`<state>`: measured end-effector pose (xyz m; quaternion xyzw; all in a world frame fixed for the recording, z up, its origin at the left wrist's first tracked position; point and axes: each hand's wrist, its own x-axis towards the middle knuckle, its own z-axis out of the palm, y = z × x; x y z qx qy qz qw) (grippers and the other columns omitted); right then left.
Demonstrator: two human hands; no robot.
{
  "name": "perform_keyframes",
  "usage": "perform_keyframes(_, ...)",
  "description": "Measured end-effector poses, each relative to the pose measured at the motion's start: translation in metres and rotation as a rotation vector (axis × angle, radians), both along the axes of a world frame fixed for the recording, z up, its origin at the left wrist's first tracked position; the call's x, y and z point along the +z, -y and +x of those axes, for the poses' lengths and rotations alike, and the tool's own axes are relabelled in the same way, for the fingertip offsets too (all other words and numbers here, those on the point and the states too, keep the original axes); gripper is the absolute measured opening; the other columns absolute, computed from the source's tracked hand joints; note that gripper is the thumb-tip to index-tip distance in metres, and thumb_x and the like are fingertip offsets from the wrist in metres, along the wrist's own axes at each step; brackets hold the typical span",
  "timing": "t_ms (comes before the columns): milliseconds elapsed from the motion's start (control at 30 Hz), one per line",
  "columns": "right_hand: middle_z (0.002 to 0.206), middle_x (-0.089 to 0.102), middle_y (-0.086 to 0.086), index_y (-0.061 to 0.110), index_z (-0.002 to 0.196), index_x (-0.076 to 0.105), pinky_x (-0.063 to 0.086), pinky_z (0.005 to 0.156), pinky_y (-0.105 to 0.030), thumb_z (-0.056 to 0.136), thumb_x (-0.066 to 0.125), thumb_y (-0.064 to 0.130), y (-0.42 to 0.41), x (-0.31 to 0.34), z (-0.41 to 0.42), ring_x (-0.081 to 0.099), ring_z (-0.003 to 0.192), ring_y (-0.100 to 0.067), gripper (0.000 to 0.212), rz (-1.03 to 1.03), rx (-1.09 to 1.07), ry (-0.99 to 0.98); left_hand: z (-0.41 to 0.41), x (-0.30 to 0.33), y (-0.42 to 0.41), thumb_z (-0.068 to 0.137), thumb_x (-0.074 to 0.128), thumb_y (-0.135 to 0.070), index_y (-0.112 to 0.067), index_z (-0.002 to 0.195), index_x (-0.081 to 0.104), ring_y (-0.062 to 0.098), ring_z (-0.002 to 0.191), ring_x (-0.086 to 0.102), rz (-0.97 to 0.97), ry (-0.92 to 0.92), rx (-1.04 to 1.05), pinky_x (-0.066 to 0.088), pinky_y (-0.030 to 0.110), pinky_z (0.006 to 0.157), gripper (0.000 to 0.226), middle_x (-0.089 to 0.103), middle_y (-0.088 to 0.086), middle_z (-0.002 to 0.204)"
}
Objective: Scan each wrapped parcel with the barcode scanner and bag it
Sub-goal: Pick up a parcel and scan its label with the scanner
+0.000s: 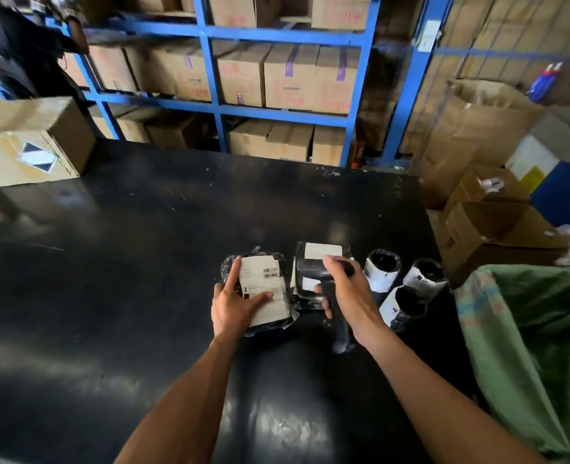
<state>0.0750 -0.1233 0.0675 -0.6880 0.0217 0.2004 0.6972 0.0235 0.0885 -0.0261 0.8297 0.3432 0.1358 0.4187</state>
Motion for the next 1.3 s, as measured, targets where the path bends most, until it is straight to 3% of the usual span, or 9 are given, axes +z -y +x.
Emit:
perform_keyframes(267,0.078,0.074,-0.006,0.036,0.112,0.053,0.049,0.051,-0.033,0.086,0.061,0.07,0.012,0.02,0.005,0.058,0.055,-0.02,0.044,-0.132,0.022,0.125,-0.002,0.017,0.022,0.06,0.09,-0.054,-0.055,0.148,0.035,0.02,0.104,0.058,-0.006,0.086,-0.036,0.043,0.027,0.088,0.104,0.053,0.003,0.11)
perform_keyframes(400,0.081,0.072,-0.007,0.032,0.117,0.05,0.05,0.052,-0.032,0.089,0.059,0.067,0.022,0.019,0.006,0.058,0.055,-0.019,0.045,-0.15,0.026,0.131,0.002,0.021,0.028,0.06,0.091,-0.054,-0.055,0.148,0.036,0.013,0.097,0.052,-0.002,0.107,-0.065,0.043,0.027,0.089,0.104,0.054,0.002,0.11)
perform_keyframes(767,0.085,0.073,-0.011,0.031,0.116,0.048,0.052,0.049,-0.03,0.084,0.059,0.072,0.028,0.012,0.007,0.062,0.054,-0.018,0.053,-0.242,0.008,0.199,0.008,0.019,0.039,0.057,0.092,-0.056,-0.056,0.146,0.037,0.011,0.094,0.052,0.003,0.125,-0.099,0.043,0.025,0.088,0.105,0.053,0.0,0.106)
perform_keyframes(1067,0.081,0.07,-0.005,0.032,0.114,0.054,0.052,0.049,-0.03,0.088,0.061,0.066,0.027,0.015,0.004,0.063,0.051,-0.019,0.043,-0.234,0.051,0.202,0.009,0.015,0.036,0.056,0.091,-0.057,-0.057,0.146,0.037,0.011,0.093,0.053,-0.004,0.119,-0.105,0.045,0.024,0.088,0.105,0.054,-0.001,0.107)
perform_keyframes(1300,0.096,0.071,-0.011,0.031,0.116,0.048,0.05,0.043,-0.026,0.088,0.059,0.067,0.024,0.009,0.008,0.064,0.062,-0.021,0.047,-0.327,0.009,0.297,0.008,0.016,0.035,0.055,0.092,-0.058,-0.059,0.145,0.038,0.011,0.095,0.054,-0.042,0.141,-0.105,0.044,0.024,0.089,0.105,0.054,-0.003,0.105)
